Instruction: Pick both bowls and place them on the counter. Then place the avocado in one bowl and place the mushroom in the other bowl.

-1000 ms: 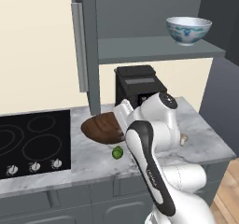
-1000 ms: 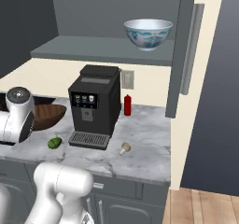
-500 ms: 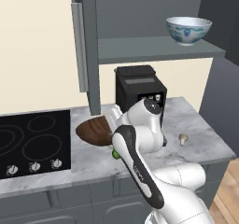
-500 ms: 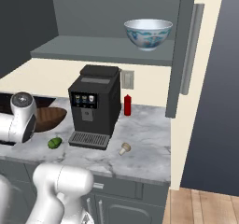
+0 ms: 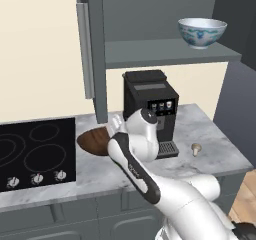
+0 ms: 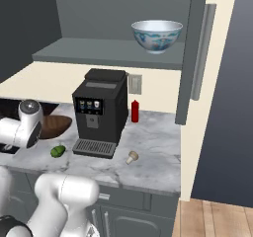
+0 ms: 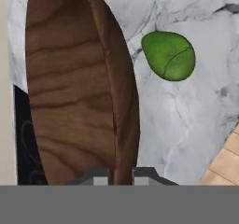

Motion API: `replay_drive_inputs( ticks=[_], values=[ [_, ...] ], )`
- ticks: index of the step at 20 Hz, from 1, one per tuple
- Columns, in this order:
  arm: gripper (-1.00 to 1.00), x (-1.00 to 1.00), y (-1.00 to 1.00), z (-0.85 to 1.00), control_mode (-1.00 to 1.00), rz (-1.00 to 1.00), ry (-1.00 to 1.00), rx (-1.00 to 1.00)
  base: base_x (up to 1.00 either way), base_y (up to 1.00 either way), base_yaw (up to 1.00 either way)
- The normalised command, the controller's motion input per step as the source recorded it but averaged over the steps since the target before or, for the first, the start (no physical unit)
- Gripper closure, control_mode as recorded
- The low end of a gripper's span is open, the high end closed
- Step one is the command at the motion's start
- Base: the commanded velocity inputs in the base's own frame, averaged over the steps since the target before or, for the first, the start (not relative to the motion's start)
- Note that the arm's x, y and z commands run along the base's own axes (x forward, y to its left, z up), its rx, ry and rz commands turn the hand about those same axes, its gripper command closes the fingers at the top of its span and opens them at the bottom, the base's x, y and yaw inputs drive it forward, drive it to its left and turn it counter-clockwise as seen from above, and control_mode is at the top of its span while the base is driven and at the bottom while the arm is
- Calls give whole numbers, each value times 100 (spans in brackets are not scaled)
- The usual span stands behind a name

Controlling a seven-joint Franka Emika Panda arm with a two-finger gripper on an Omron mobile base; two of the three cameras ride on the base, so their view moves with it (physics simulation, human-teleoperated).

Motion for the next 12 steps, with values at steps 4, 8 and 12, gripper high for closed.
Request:
replay_drive_inputs(
  ticks=[4, 8, 12],
  values=[
    [100, 52, 22, -22, -100, -4, 4, 0, 0, 0, 0],
    [100, 41, 14, -24, -100, -4, 3, 0, 0, 0, 0],
    [100, 45, 13, -23, -100, -5, 4, 0, 0, 0, 0]
  ],
)
